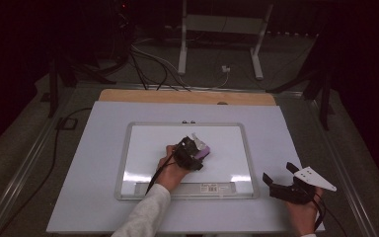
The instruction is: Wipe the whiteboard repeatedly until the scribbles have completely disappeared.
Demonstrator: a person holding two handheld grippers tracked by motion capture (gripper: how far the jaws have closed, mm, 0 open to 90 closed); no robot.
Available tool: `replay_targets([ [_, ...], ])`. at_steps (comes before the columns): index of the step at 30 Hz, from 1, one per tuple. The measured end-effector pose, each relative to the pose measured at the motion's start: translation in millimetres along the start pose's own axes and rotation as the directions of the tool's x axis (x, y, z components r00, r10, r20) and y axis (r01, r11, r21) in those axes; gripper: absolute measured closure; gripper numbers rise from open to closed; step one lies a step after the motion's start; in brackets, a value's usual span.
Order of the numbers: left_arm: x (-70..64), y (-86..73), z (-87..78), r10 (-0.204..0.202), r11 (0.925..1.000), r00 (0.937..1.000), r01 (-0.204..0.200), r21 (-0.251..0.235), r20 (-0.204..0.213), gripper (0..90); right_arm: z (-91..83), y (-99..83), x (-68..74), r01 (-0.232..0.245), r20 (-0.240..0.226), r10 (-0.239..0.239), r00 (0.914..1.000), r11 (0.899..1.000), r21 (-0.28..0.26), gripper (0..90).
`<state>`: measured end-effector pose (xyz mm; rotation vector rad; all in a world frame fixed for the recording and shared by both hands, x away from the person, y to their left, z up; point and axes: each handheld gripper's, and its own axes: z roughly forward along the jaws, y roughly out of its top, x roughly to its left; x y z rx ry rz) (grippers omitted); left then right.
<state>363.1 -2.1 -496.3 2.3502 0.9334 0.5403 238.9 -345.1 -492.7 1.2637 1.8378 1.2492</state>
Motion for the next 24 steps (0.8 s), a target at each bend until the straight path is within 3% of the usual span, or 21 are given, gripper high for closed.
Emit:
replay_targets([
  [2,12.2,0.4,2.8,-0.037,0.9992,0.9988,0.037,0.012,-0.032,41.2,-0.2,-0.1,-0.6,-0.002,0.0,0.002,1.0,1.0,0.0,0.5],
  [5,30.2,0.2,6.5,-0.097,0.9947,0.9919,0.099,0.026,-0.082,41.3,-0.3,-0.2,-1.0,-0.002,0.001,0.002,1.0,1.0,0.0,0.5],
  [8,38.8,1.3,8.7,-0.134,0.9899,0.9865,0.138,0.035,-0.095,41.3,-0.2,-0.1,-0.7,-0.003,0.0,0.003,1.0,1.0,0.0,0.5],
  [12,32.0,3.8,9.3,-0.111,0.9931,0.991,0.114,0.031,-0.076,41.3,1.1,-0.2,-0.1,0.001,-0.002,-0.001,1.0,1.0,0.004,0.6],
  [17,0.3,10.9,7.7,-0.029,0.9994,0.9995,0.029,0.017,-0.007,41.3,2.2,-0.2,1.1,0.005,-0.004,-0.005,1.0,1.0,0.007,0.5],
  [21,-24.5,14.7,4.7,0.04,0.9992,0.998,-0.041,0.003,0.048,41.3,1.6,-0.1,1.0,0.003,-0.003,-0.003,1.0,1.0,0.005,0.6],
  [24,-24.0,15.0,5.1,0.041,0.9992,0.998,-0.041,0.002,0.049,41.3,0.8,-0.1,0.5,0.001,-0.002,-0.001,1.0,1.0,0.002,0.6],
])
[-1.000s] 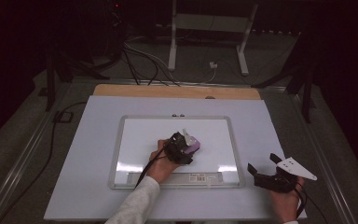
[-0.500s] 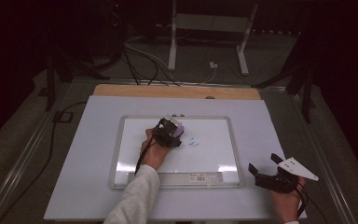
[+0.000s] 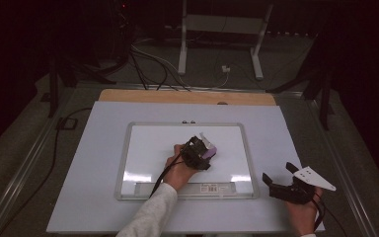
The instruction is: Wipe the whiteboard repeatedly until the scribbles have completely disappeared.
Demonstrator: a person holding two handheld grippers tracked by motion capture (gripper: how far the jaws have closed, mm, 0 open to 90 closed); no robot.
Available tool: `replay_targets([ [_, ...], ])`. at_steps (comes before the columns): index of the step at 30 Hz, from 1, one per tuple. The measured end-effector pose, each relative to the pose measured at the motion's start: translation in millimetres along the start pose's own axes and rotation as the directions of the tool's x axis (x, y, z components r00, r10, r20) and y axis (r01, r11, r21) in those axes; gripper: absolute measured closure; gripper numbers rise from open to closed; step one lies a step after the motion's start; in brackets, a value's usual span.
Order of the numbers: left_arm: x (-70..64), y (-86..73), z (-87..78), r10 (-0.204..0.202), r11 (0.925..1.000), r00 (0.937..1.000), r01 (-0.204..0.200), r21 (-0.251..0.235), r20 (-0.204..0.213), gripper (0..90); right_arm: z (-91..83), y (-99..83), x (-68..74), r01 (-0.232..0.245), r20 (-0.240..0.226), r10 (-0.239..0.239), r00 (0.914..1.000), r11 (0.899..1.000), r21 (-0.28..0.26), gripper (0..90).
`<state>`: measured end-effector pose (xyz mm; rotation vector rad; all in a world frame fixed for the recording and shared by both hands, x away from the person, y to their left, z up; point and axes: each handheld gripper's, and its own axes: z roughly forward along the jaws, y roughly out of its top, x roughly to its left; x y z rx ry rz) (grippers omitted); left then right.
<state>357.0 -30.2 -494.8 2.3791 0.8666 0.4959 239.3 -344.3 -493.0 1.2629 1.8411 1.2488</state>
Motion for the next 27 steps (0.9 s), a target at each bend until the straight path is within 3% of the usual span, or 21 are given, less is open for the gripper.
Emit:
replay_targets([
  [3,8.5,-0.5,1.8,-0.027,0.9996,0.999,0.027,0.008,-0.036,41.2,-0.9,0.0,-0.5,-0.001,0.001,0.001,1.0,1.0,-0.002,0.6],
  [6,24.8,-2.8,3.4,-0.062,0.9977,0.9938,0.064,0.02,-0.092,41.2,-1.4,-0.2,-1.3,-0.004,0.003,0.004,1.0,1.0,-0.003,0.6],
  [9,44.4,-7.9,3.3,-0.112,0.9925,0.983,0.118,0.033,-0.145,41.2,-1.9,-0.1,-1.6,-0.004,0.003,0.004,1.0,1.0,-0.004,0.5],
  [12,61.1,-13.9,2.2,-0.166,0.9836,0.9679,0.176,0.038,-0.189,41.2,-1.8,-0.3,-1.9,-0.004,0.005,0.005,1.0,1.0,-0.003,0.5],
  [15,69.1,-16.4,1.7,-0.201,0.9767,0.9607,0.211,0.037,-0.192,41.2,-1.7,-0.3,-1.3,-0.005,0.003,0.005,1.0,1.0,-0.001,0.5],
  [17,67.5,-15.4,1.9,-0.192,0.9781,0.9608,0.204,0.041,-0.2,41.2,-1.5,-0.3,-0.9,-0.004,0.002,0.004,1.0,1.0,-0.001,0.5],
  [22,59.5,-10.9,3.9,-0.177,0.9821,0.9707,0.185,0.035,-0.163,41.2,-0.7,-0.2,-0.3,0.0,0.001,0.0,1.0,1.0,0.0,0.5],
  [27,34.0,-2.5,5.9,-0.113,0.993,0.988,0.116,0.022,-0.105,41.2,-0.2,-0.3,-0.1,0.001,0.001,-0.001,1.0,1.0,0.002,0.5],
])
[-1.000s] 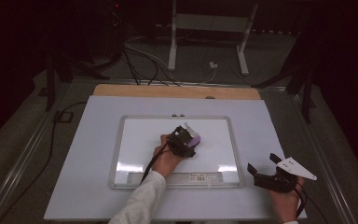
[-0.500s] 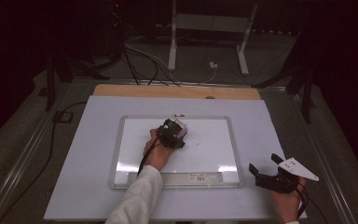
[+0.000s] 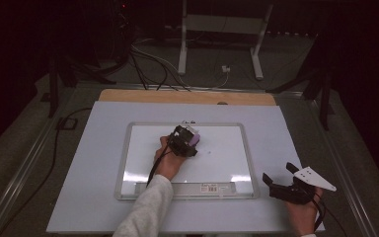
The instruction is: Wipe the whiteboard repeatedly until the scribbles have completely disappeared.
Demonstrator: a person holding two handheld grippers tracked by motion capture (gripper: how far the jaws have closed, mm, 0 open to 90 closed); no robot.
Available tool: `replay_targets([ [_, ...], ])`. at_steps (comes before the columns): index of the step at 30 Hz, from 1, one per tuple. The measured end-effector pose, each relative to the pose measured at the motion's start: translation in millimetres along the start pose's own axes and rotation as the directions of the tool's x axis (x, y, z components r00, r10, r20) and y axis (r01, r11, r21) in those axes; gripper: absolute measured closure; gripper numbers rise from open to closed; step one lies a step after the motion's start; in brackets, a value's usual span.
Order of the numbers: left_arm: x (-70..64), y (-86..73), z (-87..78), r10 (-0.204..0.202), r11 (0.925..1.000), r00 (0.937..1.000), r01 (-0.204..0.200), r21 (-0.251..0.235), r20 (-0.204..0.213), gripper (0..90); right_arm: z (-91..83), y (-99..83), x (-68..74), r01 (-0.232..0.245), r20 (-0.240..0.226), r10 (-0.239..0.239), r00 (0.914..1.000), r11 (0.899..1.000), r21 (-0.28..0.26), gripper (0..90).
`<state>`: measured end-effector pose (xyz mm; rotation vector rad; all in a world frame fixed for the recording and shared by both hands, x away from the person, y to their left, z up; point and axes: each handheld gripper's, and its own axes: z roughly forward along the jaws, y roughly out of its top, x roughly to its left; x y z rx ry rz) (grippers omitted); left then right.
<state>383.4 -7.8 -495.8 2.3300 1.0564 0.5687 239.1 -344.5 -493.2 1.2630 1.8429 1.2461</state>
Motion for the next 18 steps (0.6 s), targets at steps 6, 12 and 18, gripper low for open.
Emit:
replay_targets([
  [6,-41.6,5.0,-6.1,0.114,0.9934,0.99,-0.112,-0.025,0.083,41.2,-0.4,0.2,0.2,0.001,-0.001,-0.001,1.0,1.0,-0.002,0.5],
  [12,-46.6,7.3,-5.3,0.157,0.9874,0.9872,-0.157,-0.024,0.027,41.2,-1.2,0.3,0.1,0.0,0.001,0.0,1.0,1.0,-0.005,0.5],
  [18,-10.3,5.1,1.3,0.049,0.9988,0.9974,-0.048,0.011,-0.053,41.2,-2.9,0.2,-1.7,-0.008,0.004,0.008,1.0,1.0,-0.007,0.5],
])
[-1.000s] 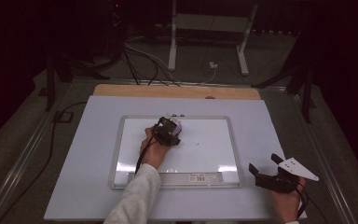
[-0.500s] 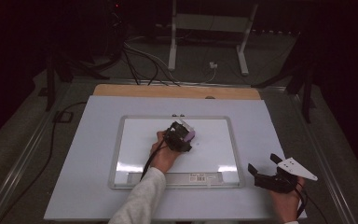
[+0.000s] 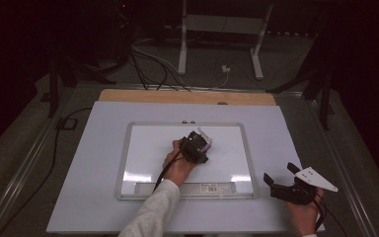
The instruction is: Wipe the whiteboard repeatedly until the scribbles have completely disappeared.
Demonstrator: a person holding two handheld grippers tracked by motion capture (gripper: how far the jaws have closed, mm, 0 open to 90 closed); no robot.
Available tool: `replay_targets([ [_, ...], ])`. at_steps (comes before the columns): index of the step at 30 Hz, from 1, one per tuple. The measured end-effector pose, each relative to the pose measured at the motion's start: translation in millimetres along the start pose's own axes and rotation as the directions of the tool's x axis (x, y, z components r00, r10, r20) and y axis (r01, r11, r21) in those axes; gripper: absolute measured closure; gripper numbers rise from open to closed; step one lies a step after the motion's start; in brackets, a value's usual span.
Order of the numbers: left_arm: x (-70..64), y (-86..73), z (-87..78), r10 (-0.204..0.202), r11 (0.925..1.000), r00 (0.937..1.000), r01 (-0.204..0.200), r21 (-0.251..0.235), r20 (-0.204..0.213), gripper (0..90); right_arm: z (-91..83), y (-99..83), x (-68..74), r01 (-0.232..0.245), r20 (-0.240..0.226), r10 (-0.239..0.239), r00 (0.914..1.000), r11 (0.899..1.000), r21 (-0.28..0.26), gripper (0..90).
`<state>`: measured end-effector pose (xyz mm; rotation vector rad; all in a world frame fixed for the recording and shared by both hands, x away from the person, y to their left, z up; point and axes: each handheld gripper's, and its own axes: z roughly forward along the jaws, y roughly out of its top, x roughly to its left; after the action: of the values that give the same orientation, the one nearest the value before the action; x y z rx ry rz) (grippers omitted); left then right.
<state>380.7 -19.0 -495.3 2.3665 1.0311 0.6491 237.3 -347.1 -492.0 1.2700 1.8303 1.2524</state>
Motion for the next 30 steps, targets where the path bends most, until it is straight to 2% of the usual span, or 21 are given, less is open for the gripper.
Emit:
replay_targets([
  [3,18.6,-4.1,2.7,-0.054,0.9983,0.9975,0.055,0.019,-0.045,41.2,0.0,-0.2,-0.2,0.0,0.0,0.0,1.0,1.0,0.002,0.5],
  [4,23.1,-5.1,3.5,-0.074,0.9969,0.9959,0.075,0.021,-0.052,41.2,0.0,-0.3,-0.2,0.0,0.0,0.0,1.0,1.0,0.001,0.5],
  [5,26.5,-5.7,4.0,-0.095,0.9951,0.9946,0.096,0.022,-0.042,41.2,-0.2,-0.4,-0.2,0.0,0.0,0.0,1.0,1.0,0.0,0.5],
  [6,27.4,-5.8,4.2,-0.102,0.9945,0.9942,0.102,0.022,-0.036,41.2,-0.4,-0.5,-0.2,0.001,0.001,-0.001,1.0,1.0,0.0,0.5],
  [8,24.2,-5.0,3.8,-0.088,0.9958,0.995,0.089,0.021,-0.047,41.2,-0.9,-0.9,-0.4,-0.001,0.002,0.001,1.0,1.0,0.002,0.6],
  [10,19.0,-3.5,3.7,-0.09,0.9959,0.996,0.09,0.011,-0.006,41.2,-1.3,-1.1,-0.5,-0.003,0.004,0.003,1.0,1.0,0.003,0.5],
  [11,13.3,-2.1,3.1,-0.075,0.9971,0.9972,0.075,0.006,0.0,41.2,-1.3,-1.2,-0.5,-0.003,0.005,0.003,1.0,1.0,0.004,0.5],
  [14,-10.4,2.5,-0.7,-0.011,0.9998,0.9985,0.012,-0.014,0.053,41.2,-1.1,-1.2,0.0,0.0,0.003,0.0,1.0,1.0,0.004,0.5],
  [17,-33.3,3.6,-8.0,0.066,0.9975,0.9928,-0.063,-0.032,0.1,41.2,-0.9,-1.1,0.2,0.002,0.002,-0.002,1.0,1.0,0.005,0.5],
  [19,-40.5,3.6,-10.9,0.106,0.994,0.9911,-0.104,-0.035,0.081,41.2,-1.1,-1.0,0.0,0.001,0.001,-0.001,1.0,1.0,0.003,0.5],
  [20,-39.8,3.7,-10.5,0.107,0.994,0.9909,-0.104,-0.034,0.082,41.2,-1.0,-1.0,-0.1,-0.002,0.002,0.002,1.0,1.0,0.004,0.5],
  [21,-37.0,3.9,-9.6,0.101,0.9947,0.9923,-0.099,-0.027,0.072,41.1,-1.0,-1.1,-0.1,-0.003,0.003,0.003,1.0,1.0,0.005,0.6],
  [22,-33.3,3.8,-8.4,0.097,0.9952,0.9943,-0.096,-0.022,0.045,41.2,-1.1,-1.0,0.1,-0.001,0.002,0.001,1.0,1.0,0.005,0.5],
  [25,-12.9,1.1,-3.4,0.04,0.9992,0.9992,-0.04,0.0,-0.003,41.1,-1.9,-1.0,0.3,0.001,0.003,-0.001,1.0,1.0,0.001,0.5],
  [27,2.9,-2.3,-1.4,-0.002,0.9998,0.9994,0.003,0.019,-0.035,41.1,-1.9,-1.4,-0.8,-0.003,0.005,0.003,1.0,1.0,0.002,0.5],
  [30,23.9,-9.9,-1.5,-0.06,0.9971,0.9954,0.063,0.042,-0.074,41.1,-2.0,-1.4,-1.6,-0.005,0.005,0.005,1.0,1.0,0.002,0.5],
])
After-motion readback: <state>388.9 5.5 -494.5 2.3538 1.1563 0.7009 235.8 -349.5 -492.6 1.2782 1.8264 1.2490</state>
